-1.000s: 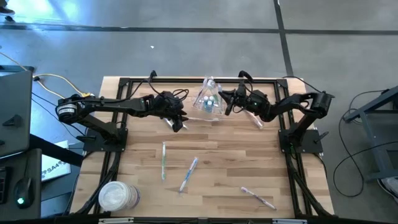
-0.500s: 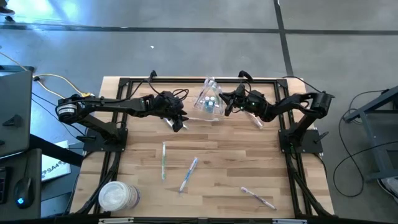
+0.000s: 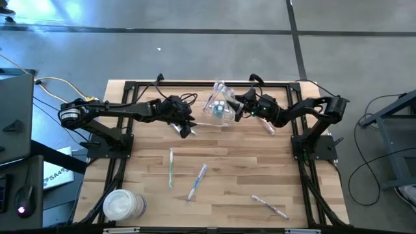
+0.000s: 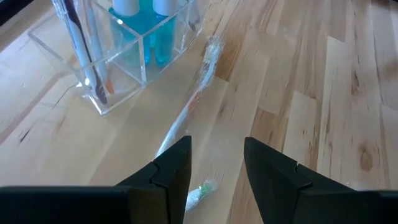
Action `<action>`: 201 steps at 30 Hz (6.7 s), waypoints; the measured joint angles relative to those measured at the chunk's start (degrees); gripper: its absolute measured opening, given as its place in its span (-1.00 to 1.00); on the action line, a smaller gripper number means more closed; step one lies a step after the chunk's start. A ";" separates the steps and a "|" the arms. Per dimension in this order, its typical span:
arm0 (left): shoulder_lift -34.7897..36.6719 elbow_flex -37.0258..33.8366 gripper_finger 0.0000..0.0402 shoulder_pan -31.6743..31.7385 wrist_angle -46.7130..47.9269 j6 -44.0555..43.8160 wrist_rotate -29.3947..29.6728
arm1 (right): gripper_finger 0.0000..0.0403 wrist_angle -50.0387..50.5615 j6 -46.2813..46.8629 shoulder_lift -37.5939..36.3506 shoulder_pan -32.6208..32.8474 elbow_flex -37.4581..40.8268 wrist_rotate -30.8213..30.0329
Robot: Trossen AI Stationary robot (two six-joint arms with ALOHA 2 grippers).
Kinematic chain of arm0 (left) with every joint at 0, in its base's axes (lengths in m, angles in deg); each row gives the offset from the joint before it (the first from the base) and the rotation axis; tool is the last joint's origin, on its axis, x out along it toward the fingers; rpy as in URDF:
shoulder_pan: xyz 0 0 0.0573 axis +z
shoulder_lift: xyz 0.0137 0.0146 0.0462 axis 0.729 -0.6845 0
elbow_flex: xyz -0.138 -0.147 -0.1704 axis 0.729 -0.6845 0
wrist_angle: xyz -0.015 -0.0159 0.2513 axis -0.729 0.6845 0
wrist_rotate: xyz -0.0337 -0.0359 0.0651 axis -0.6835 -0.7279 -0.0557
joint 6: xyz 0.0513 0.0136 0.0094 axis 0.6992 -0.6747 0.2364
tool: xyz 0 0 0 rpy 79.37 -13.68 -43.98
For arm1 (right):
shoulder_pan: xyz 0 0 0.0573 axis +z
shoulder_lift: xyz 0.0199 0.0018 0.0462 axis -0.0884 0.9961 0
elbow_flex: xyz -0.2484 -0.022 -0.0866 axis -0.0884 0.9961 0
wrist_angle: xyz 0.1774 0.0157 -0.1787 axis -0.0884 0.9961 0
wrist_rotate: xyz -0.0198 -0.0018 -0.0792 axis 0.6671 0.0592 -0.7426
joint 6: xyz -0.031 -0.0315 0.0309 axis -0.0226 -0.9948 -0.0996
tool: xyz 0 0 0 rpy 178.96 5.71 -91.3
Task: Pick & Place toothbrushing station
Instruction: Put the top blue toothbrush into the transparent organizer, then put the left orange toothbrush into the transparent organizer
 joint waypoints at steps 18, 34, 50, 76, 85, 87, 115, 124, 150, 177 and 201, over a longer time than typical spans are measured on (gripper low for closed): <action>0.00 0.00 -0.26 0.00 -1.09 -0.01 -0.04 | 0.48 1.06 -0.41 -2.61 0.30 0.02 2.45; -0.01 0.00 0.24 -0.59 -3.26 2.95 0.12 | 0.48 17.30 -3.41 -21.69 8.37 0.02 6.93; -6.02 -0.02 0.52 -6.62 -13.59 10.52 3.61 | 0.48 22.96 -8.00 -27.93 16.22 0.02 -3.39; -14.19 0.05 0.52 -3.98 -14.70 26.53 7.22 | 0.48 13.76 -10.65 -27.93 23.85 0.02 2.88; -21.60 4.11 0.52 -0.56 -17.09 21.84 5.85 | 0.48 13.69 -12.33 -27.93 25.78 0.02 2.70; -23.17 5.56 0.52 -0.47 -16.97 20.88 5.34 | 0.48 13.54 -12.44 -27.93 25.83 0.02 2.68; -30.43 8.96 -0.69 -1.09 -12.87 15.91 4.19 | 0.48 13.54 -12.44 -27.93 26.97 0.02 2.66; -30.20 8.88 -0.90 -1.89 -11.61 15.57 6.24 | 0.48 13.68 -12.46 -27.93 26.97 0.02 2.64; -3.91 8.56 -0.90 -11.31 5.70 13.09 20.04 | 0.48 15.55 -11.87 -27.93 26.99 0.01 2.49; 4.76 1.46 -0.90 -11.87 1.44 4.48 26.53 | 0.48 13.87 -12.04 -27.91 28.79 0.00 1.98; 6.46 -0.03 -0.90 -5.51 -15.17 6.49 24.90 | 0.48 15.44 -12.06 -27.91 28.79 0.00 2.00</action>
